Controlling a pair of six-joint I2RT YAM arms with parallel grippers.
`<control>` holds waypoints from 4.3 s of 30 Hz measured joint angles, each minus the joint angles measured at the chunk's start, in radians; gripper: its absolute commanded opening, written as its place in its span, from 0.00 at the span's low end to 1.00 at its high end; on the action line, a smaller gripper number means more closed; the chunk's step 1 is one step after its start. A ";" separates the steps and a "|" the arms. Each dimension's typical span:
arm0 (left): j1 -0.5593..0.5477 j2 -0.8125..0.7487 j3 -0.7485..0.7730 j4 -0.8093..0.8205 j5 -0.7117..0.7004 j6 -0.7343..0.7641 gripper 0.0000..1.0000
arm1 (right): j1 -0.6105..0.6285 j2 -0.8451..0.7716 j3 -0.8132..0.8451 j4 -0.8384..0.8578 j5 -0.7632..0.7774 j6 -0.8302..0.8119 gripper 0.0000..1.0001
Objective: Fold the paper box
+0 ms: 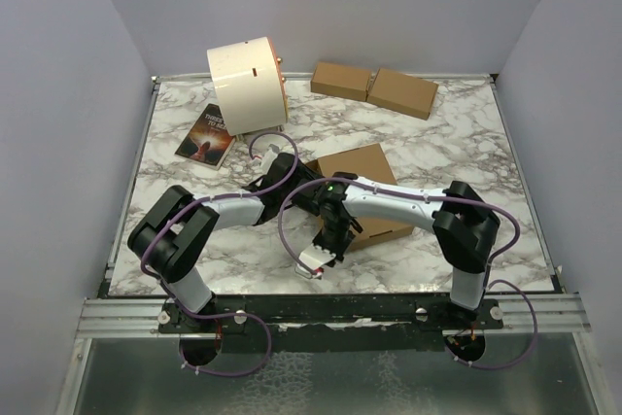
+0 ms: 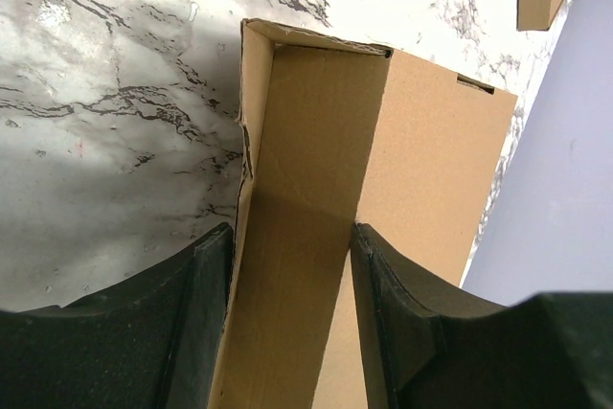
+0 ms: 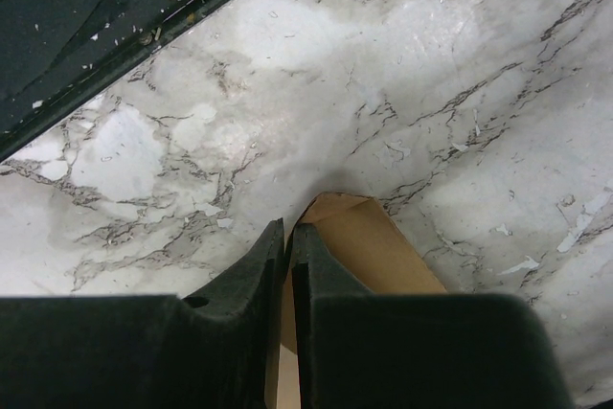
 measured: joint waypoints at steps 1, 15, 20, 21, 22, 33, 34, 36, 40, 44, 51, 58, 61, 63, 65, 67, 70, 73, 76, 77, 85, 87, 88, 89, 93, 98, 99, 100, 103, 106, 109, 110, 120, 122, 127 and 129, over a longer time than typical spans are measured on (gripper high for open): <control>0.000 0.000 0.000 0.001 0.000 0.000 0.51 | 0.001 0.003 0.003 -0.002 0.000 0.000 0.07; 0.000 0.002 0.000 0.003 0.004 0.000 0.51 | 0.012 0.021 0.020 -0.009 0.012 0.025 0.08; 0.000 0.002 0.000 0.004 0.005 0.000 0.51 | 0.012 0.021 0.020 -0.009 0.012 0.026 0.09; 0.000 0.002 0.000 0.004 0.005 0.000 0.51 | 0.012 0.021 0.020 -0.009 0.012 0.026 0.09; 0.000 0.002 0.000 0.004 0.005 -0.001 0.51 | 0.012 0.021 0.020 -0.009 0.012 0.026 0.09; 0.000 0.002 0.000 0.005 0.008 -0.001 0.51 | 0.013 0.029 0.030 -0.011 0.012 0.026 0.09; 0.000 0.002 0.000 0.006 0.008 -0.001 0.51 | 0.013 0.033 0.035 -0.013 0.012 0.026 0.09; 0.000 0.003 0.000 0.007 0.011 -0.001 0.51 | 0.013 0.040 0.042 -0.016 0.011 0.026 0.09; 0.000 0.004 0.000 0.009 0.012 -0.001 0.51 | 0.013 0.048 0.051 -0.023 0.011 0.026 0.08; 0.000 0.004 -0.001 0.010 0.013 -0.001 0.51 | 0.013 0.050 0.052 -0.024 0.011 0.026 0.08; 0.000 0.004 -0.002 0.013 0.013 -0.001 0.51 | 0.013 0.042 0.040 -0.012 0.012 0.038 0.08; 0.000 0.020 -0.002 0.040 0.017 -0.006 0.51 | 0.016 -0.011 -0.019 0.049 0.022 0.056 0.08; 0.000 0.021 -0.002 0.041 0.019 -0.007 0.51 | 0.017 -0.037 -0.049 0.081 0.027 0.063 0.08; 0.000 0.021 -0.002 0.041 0.019 -0.007 0.51 | 0.017 -0.053 -0.067 0.102 0.030 0.069 0.08; 0.000 0.021 -0.002 0.041 0.019 -0.008 0.51 | 0.017 -0.069 -0.087 0.124 0.034 0.072 0.08; 0.000 0.021 -0.002 0.041 0.019 -0.008 0.51 | 0.018 -0.082 -0.106 0.146 0.035 0.078 0.08; 0.000 0.021 -0.002 0.041 0.019 -0.008 0.51 | 0.018 -0.107 -0.135 0.179 0.041 0.083 0.08; 0.000 0.021 -0.002 0.041 0.019 -0.007 0.51 | 0.018 -0.126 -0.159 0.206 0.044 0.092 0.08; 0.000 0.021 -0.002 0.041 0.019 -0.007 0.51 | 0.018 -0.148 -0.187 0.238 0.047 0.098 0.08; 0.000 0.021 -0.002 0.041 0.019 -0.007 0.51 | 0.018 -0.154 -0.194 0.248 0.048 0.100 0.08; 0.000 0.023 -0.002 0.046 0.020 -0.008 0.51 | 0.019 -0.206 -0.255 0.323 0.061 0.116 0.08; 0.000 0.024 -0.002 0.048 0.020 -0.008 0.51 | 0.019 -0.213 -0.265 0.335 0.063 0.117 0.08; 0.000 0.025 -0.002 0.048 0.020 -0.007 0.51 | 0.019 -0.217 -0.270 0.341 0.064 0.118 0.08; 0.000 0.025 -0.002 0.049 0.020 -0.008 0.51 | 0.019 -0.222 -0.277 0.350 0.065 0.119 0.08; 0.000 0.027 -0.002 0.053 0.020 -0.007 0.51 | 0.019 -0.237 -0.293 0.371 0.068 0.125 0.08; 0.000 0.030 -0.001 0.057 0.020 -0.008 0.51 | 0.019 -0.258 -0.320 0.397 0.075 0.133 0.08; 0.000 0.030 -0.001 0.057 0.020 -0.007 0.51 | 0.019 -0.264 -0.327 0.404 0.077 0.135 0.08; 0.000 0.030 -0.001 0.057 0.021 -0.008 0.51 | 0.019 -0.268 -0.331 0.408 0.079 0.136 0.08; 0.000 0.032 -0.001 0.059 0.022 -0.008 0.51 | 0.019 -0.280 -0.346 0.419 0.087 0.145 0.08; 0.000 0.032 -0.001 0.060 0.023 -0.009 0.51 | 0.019 -0.294 -0.364 0.438 0.090 0.152 0.08; 0.000 0.032 -0.001 0.060 0.023 -0.011 0.51 | 0.019 -0.309 -0.380 0.453 0.092 0.160 0.08; 0.000 0.032 -0.001 0.060 0.023 -0.012 0.51 | 0.019 -0.314 -0.383 0.457 0.093 0.162 0.08; 0.000 0.034 -0.001 0.063 0.023 -0.014 0.51 | 0.019 -0.355 -0.445 0.546 0.113 0.190 0.09; 0.000 0.034 -0.001 0.064 0.023 -0.014 0.51 | 0.019 -0.357 -0.454 0.565 0.113 0.195 0.09; 0.000 0.036 0.000 0.068 0.022 -0.014 0.51 | 0.019 -0.368 -0.475 0.599 0.113 0.195 0.10; 0.000 0.037 0.000 0.068 0.022 -0.014 0.51 | 0.019 -0.368 -0.475 0.603 0.114 0.195 0.10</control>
